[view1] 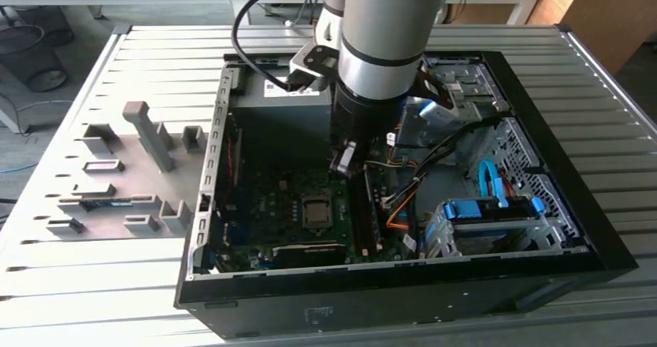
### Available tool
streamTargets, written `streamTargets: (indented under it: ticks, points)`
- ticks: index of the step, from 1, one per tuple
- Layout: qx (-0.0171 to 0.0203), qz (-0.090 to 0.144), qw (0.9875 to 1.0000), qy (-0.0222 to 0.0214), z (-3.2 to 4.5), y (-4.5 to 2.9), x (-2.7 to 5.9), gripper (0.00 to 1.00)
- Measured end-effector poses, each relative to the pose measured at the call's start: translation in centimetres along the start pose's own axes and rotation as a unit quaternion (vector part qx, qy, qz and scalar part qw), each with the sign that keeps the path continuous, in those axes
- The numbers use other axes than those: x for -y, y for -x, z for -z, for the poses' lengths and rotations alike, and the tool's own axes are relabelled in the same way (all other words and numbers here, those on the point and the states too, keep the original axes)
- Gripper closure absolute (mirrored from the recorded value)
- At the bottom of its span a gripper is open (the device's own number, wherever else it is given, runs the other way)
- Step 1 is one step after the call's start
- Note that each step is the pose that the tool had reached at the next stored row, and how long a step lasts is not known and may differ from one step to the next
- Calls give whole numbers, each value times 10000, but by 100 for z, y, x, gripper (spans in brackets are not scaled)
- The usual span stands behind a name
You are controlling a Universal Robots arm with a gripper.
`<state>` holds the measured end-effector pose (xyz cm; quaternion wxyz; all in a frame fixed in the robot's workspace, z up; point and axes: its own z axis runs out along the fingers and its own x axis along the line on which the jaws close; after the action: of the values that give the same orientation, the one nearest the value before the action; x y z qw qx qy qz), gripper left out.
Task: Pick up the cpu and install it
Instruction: 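Close the cpu cover, then install the first cpu locking lever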
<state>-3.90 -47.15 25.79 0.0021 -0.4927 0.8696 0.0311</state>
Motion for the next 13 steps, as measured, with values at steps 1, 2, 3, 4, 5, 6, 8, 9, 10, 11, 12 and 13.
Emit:
streamTargets:
  ticks: [1,2,3,4,5,6,8,9,10,11,12,13]
  points:
    - [5,1,10000,-10,1,0,0,90]
    - [10,1,10000,-19,1,0,0,90]
    - [15,2,10000,-28,1,0,0,90]
    - [20,2,10000,-36,1,0,0,90]
    - [26,3,10000,-45,1,0,0,90]
    - [31,3,10000,-54,1,0,0,90]
    - [42,5,10000,-73,1,-1,0,90]
    - [48,5,10000,-82,1,0,0,90]
    - [53,6,9999,-91,1,-1,0,90]
    - [58,6,9999,-99,1,-1,0,90]
    - [63,7,9999,-108,1,0,0,90]
    - [69,8,9999,-117,1,0,0,90]
